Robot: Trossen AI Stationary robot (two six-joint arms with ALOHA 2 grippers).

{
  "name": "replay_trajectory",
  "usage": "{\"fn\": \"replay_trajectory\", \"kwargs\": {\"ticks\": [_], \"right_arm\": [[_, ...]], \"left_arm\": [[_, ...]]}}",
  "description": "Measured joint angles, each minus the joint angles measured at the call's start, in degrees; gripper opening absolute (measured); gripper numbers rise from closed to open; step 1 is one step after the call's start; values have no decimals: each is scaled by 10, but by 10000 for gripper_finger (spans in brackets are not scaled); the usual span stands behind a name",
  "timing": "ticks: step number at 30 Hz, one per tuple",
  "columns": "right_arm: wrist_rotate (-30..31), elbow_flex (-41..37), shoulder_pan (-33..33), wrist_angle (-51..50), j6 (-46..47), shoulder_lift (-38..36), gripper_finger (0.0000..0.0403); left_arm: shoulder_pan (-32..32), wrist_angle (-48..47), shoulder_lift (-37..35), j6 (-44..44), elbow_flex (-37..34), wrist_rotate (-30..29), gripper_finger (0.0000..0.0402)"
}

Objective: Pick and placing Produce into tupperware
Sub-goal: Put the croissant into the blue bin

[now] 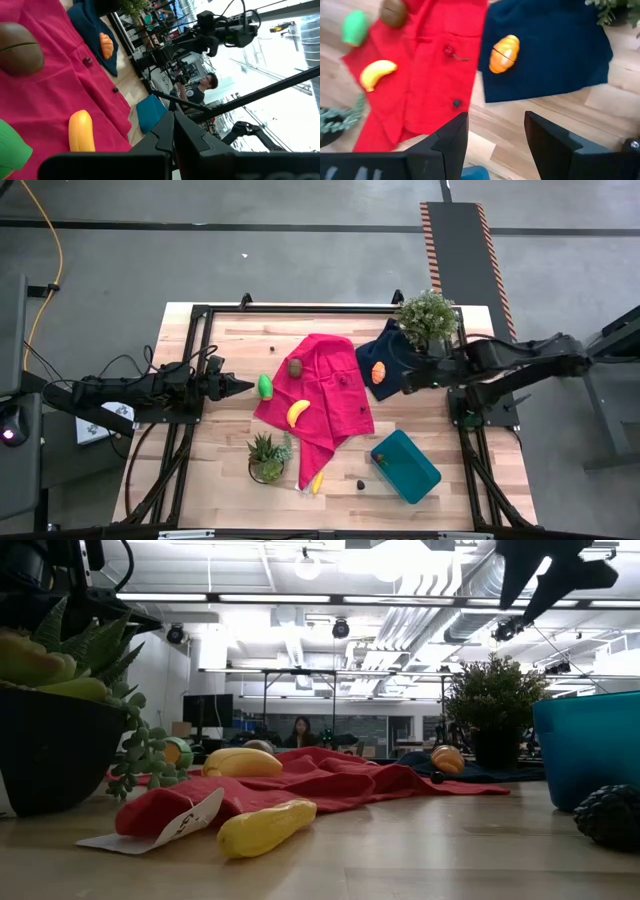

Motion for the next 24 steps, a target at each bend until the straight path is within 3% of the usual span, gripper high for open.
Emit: {"fn": "replay_trajectory", "kwargs": {"ticks": [12, 24], "right_arm": [[-15, 0, -101, 86, -66, 88, 185], [-67, 0, -171, 95, -89, 184, 187]], "left_arm": [[0, 0, 0, 0, 0, 0, 1], [0, 0, 0, 0, 0, 0, 1]]}}
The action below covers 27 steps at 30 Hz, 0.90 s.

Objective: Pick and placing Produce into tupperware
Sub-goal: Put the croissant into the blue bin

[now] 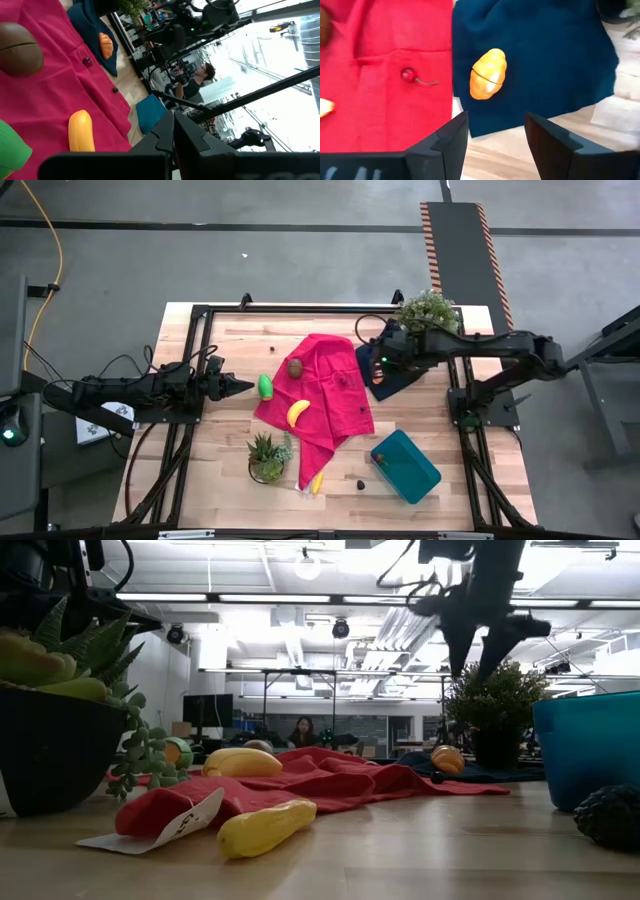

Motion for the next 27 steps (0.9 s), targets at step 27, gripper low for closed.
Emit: {"fn": "replay_trajectory", "kwargs": {"ticks": [27], "right_arm": [[-20, -1, -88, 82, 70, 113, 244]], "left_arm": [[0, 5, 0, 0, 0, 49, 1]]}}
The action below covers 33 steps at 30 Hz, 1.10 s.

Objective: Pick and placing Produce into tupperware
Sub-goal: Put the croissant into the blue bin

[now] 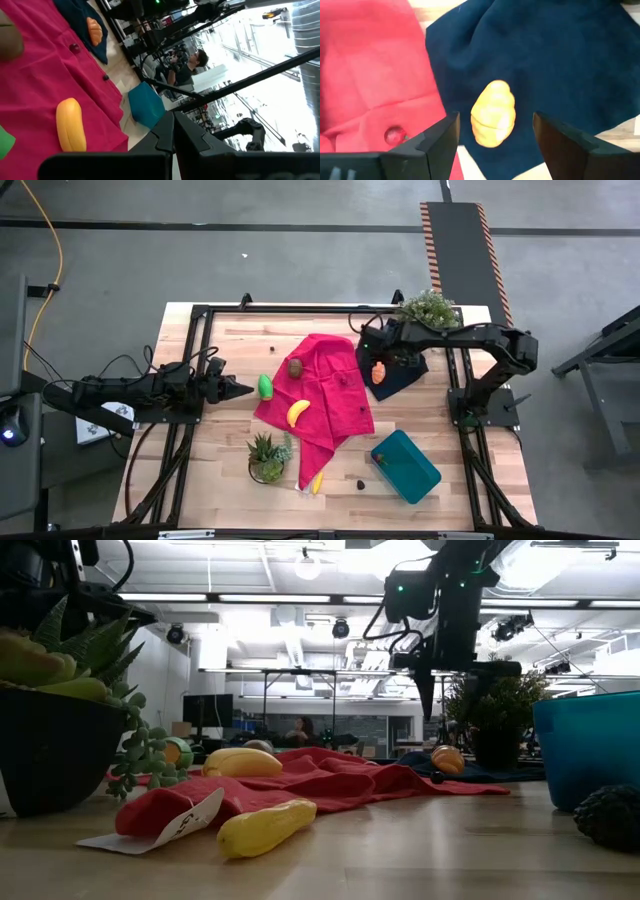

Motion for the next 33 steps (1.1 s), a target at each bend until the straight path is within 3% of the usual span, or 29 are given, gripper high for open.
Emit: {"fn": "replay_trajectory", "kwargs": {"ticks": [8, 13, 33], "right_arm": [[-18, -21, -18, 8, 7, 0, 244], [-65, -76, -21, 82, 12, 0, 244], [-95, -137, -30, 189, 45, 0, 244]], "left_arm": [[0, 1, 0, 0, 0, 0, 1], [0, 1, 0, 0, 0, 1, 1], [0, 2, 0, 0, 0, 11, 1]]}}
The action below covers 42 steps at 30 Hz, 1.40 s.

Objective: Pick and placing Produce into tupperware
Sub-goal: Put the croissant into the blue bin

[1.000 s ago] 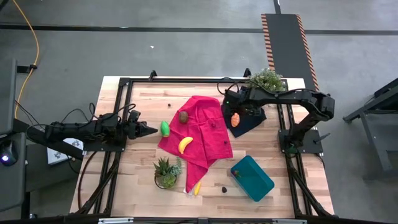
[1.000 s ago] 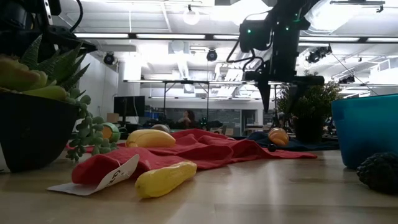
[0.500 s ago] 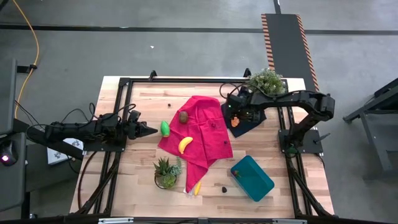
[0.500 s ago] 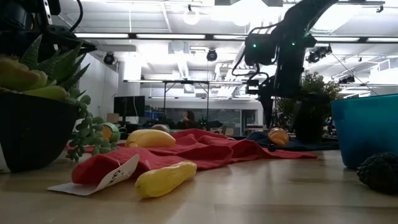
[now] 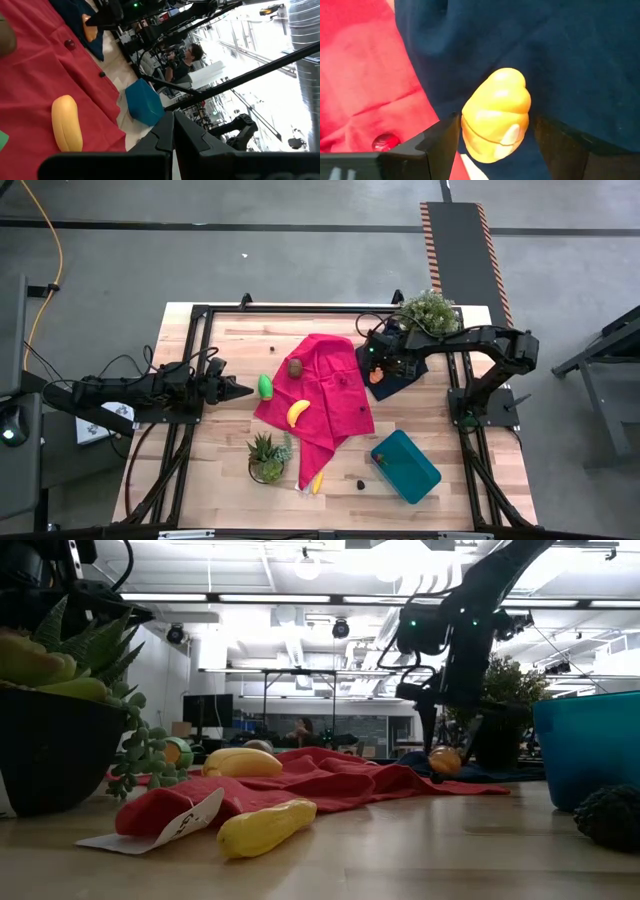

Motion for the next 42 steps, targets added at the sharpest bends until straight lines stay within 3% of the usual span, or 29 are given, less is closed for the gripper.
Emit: {"fn": "replay_trajectory", "kwargs": {"ticks": [30, 35, 42], "right_arm": [[-36, 0, -30, 5, -16, 5, 243], [-64, 0, -36, 13, -25, 29, 243], [-48, 0, -27, 14, -22, 30, 243]], "left_arm": [[0, 0, 0, 0, 0, 0, 1], [0, 1, 0, 0, 0, 0, 1], [0, 1, 0, 0, 0, 0, 1]]}}
